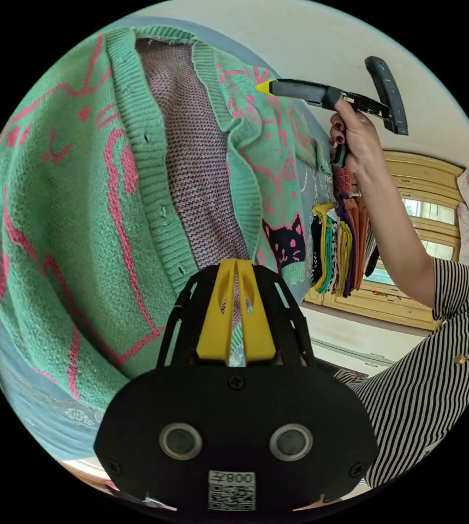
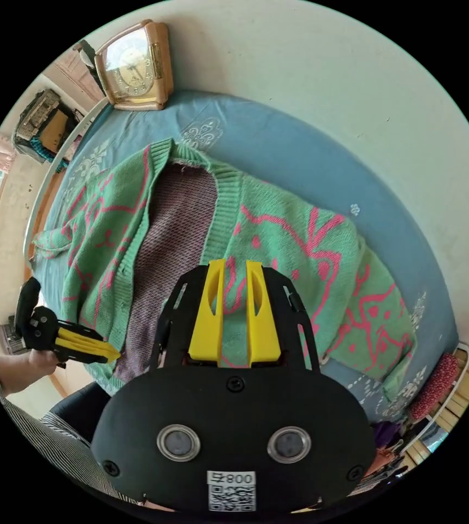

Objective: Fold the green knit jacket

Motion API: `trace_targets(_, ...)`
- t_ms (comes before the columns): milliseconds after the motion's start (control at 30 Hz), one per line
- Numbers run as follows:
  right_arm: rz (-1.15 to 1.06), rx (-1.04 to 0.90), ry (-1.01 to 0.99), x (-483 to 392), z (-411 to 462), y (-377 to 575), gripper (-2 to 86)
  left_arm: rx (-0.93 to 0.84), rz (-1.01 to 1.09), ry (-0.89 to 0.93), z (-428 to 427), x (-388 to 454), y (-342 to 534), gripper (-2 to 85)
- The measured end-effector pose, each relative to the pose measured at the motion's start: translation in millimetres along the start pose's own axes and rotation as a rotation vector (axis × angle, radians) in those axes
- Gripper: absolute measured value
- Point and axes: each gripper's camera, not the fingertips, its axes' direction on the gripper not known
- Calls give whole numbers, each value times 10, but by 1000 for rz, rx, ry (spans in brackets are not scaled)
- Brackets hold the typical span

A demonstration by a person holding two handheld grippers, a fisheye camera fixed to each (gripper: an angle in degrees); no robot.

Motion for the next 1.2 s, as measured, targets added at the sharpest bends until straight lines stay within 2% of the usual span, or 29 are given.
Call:
trace_targets(100, 22, 20, 50, 295, -13, -406, 88, 85, 8, -67, -268, -4, -16, 2)
trace_targets(233, 34, -9, 37, 467, 265, -663, 62, 264, -28, -225, -771, -120, -101, 2)
trace_targets(367, 83, -46, 72, 604, 535, -862, 10, 392, -142, -472, -1224, -438, -334, 1)
trace_targets(467, 138, -37, 17, 823, 492, -1023, 0, 367, -215, -521, -1349, -747, -600, 1)
trace_targets(600, 180, -49, -63, 981, 478, -1006, -3, 343, -187, -511, -1409, -713, -659, 2)
trace_targets(700, 153, 11, -108, 989, 246, -670, 0, 416, -148, -460, -1554, -525, -264, 2)
trace_targets(833, 236, 128, -62, 1385, -250, 144, 17, 507, -283, -541, -1905, -653, 445, 4)
trace_targets(967, 367, 58, -70, 2132, -223, 704, 80, 428, -420, -559, -2078, -1099, 723, 7)
trace_targets(1033, 386, 70, -116, 2340, -228, 814, 89, 393, -402, -536, -2072, -1193, 668, 8)
trace_targets(1200, 324, -15, -30, 2393, 7, 648, 89, 272, -353, -586, -2048, -1130, 496, 9)
